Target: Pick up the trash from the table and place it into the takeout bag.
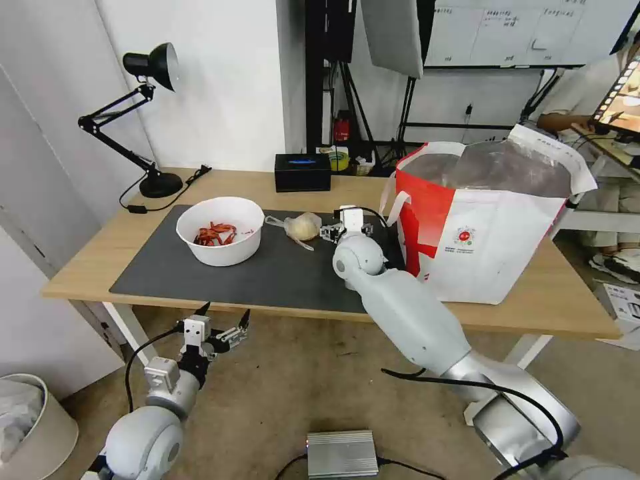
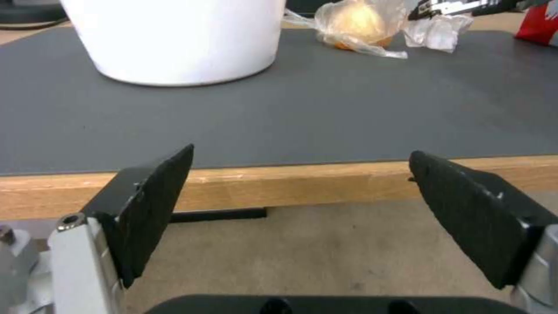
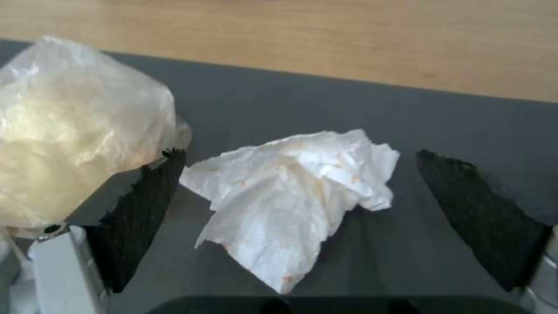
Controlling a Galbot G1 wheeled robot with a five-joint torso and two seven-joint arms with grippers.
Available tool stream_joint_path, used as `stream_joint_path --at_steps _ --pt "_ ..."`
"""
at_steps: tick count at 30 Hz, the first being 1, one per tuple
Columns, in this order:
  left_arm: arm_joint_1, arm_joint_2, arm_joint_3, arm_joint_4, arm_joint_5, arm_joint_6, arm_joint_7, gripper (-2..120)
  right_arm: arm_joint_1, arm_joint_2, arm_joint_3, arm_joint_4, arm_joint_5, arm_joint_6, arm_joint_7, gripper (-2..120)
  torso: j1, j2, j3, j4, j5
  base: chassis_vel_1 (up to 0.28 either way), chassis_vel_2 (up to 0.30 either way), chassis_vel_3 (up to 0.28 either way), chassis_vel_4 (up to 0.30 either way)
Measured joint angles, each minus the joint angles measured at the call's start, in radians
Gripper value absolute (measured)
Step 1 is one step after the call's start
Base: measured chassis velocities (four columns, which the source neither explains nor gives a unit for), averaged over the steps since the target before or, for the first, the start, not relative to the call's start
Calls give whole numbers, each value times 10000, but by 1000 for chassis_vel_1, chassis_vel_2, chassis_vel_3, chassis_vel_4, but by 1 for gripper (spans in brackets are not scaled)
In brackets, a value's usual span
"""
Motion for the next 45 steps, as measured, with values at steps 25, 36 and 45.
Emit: stream_joint_path --at_steps 25,36,45 --pt "-24 0 115 6 17 -215 0 100 180 12 -91 -494 -152 -325 -711 97 -1 1 0 -1 0 0 0 0 0" --pt "-14 -24 175 -20 27 -226 0 100 146 14 -74 -521 195 -463 -492 68 -1 1 0 0 0 0 0 0 0" --pt "31 -66 173 -29 36 -250 0 100 27 30 -29 -419 312 -464 -365 38 -2 2 -1 1 0 0 0 0 0"
